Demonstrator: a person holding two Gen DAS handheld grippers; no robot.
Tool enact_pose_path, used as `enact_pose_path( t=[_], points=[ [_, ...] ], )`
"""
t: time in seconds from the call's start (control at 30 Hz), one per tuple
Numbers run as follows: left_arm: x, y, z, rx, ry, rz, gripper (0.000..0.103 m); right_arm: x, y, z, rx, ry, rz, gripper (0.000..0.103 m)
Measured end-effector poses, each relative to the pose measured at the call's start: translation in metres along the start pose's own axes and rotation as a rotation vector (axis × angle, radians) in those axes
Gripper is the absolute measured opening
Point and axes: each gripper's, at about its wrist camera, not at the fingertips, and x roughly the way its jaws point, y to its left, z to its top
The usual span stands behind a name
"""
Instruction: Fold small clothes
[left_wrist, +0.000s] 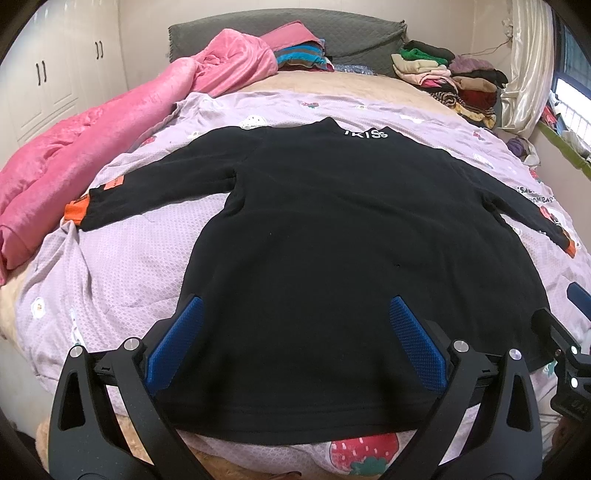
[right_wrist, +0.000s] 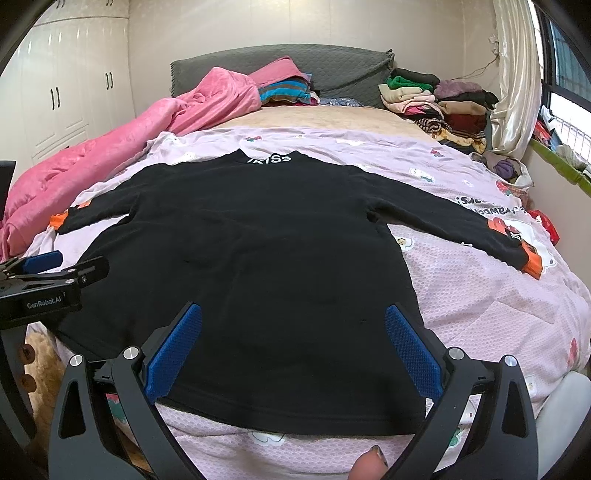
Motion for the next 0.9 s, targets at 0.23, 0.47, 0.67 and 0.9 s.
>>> enact_pose_path(
  t=[0.23, 0.47, 0.67, 0.9],
  points=[
    [0.009, -0.002, 0.007, 0.0, 0.013, 0.003, 0.094, 0.008, -0.001, 0.006, 0.012, 0.016, 0.002, 0.099],
    [0.029, -0.006, 0.026, -0.003, 0.034, 0.011, 0.094, 0.025, -0.007, 0.02, 0.034, 0.037, 0.0, 0.099],
    [0.046, -0.012, 0.049, -0.001, 0.059, 0.017, 0.094, 0.042, -0.015, 0.036, 0.062, 0.049, -0.006, 0.099],
    [0.066, -0.028, 0.079, 0.018, 0.064, 0.018, 0.094, 0.067, -0.043, 0.055, 0.143, 0.078, -0.032, 0.099]
  ],
)
